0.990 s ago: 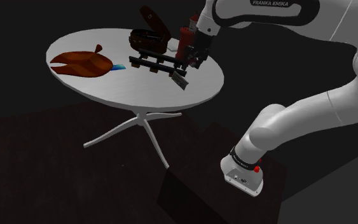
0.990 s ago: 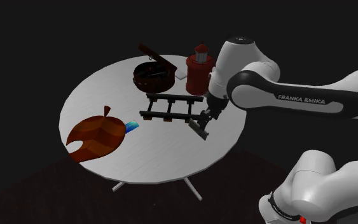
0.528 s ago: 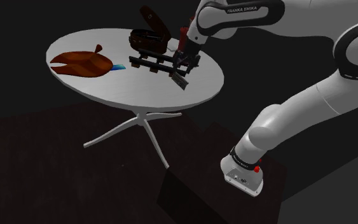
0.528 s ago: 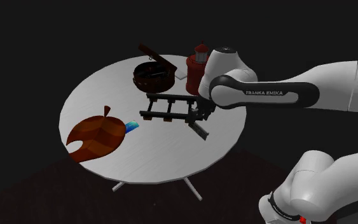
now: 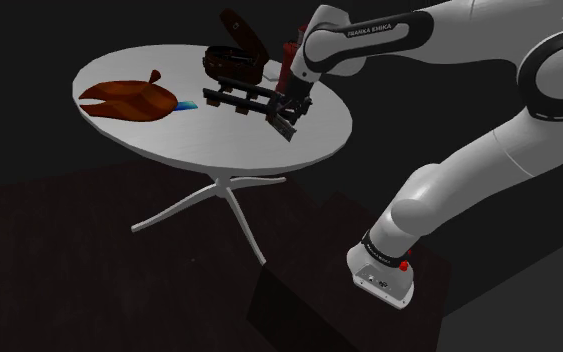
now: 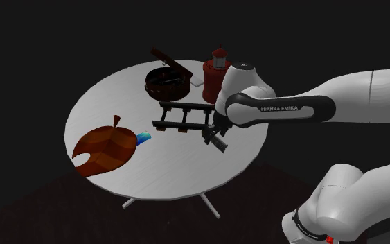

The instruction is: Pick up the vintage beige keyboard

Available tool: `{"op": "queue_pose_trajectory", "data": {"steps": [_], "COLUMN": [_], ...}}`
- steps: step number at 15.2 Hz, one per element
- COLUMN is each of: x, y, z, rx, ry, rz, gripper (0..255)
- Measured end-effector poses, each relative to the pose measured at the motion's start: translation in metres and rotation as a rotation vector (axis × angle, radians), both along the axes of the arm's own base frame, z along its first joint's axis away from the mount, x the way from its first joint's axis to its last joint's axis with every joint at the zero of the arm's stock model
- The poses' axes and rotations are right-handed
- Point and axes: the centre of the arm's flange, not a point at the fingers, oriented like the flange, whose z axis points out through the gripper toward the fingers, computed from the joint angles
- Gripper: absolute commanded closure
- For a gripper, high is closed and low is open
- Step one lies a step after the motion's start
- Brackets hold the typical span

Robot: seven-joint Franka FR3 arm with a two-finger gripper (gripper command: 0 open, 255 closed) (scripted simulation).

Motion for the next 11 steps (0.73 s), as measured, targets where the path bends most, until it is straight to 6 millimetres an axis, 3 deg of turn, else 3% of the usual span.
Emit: {"op": "queue_pose_trajectory", "data": {"steps": [11], "x": [0.0004], "y": [-0.0008], "z": [0.0011], "rx": [0.000], "ry": [-0.001], "rz": [0.000], "gripper": [255]}}
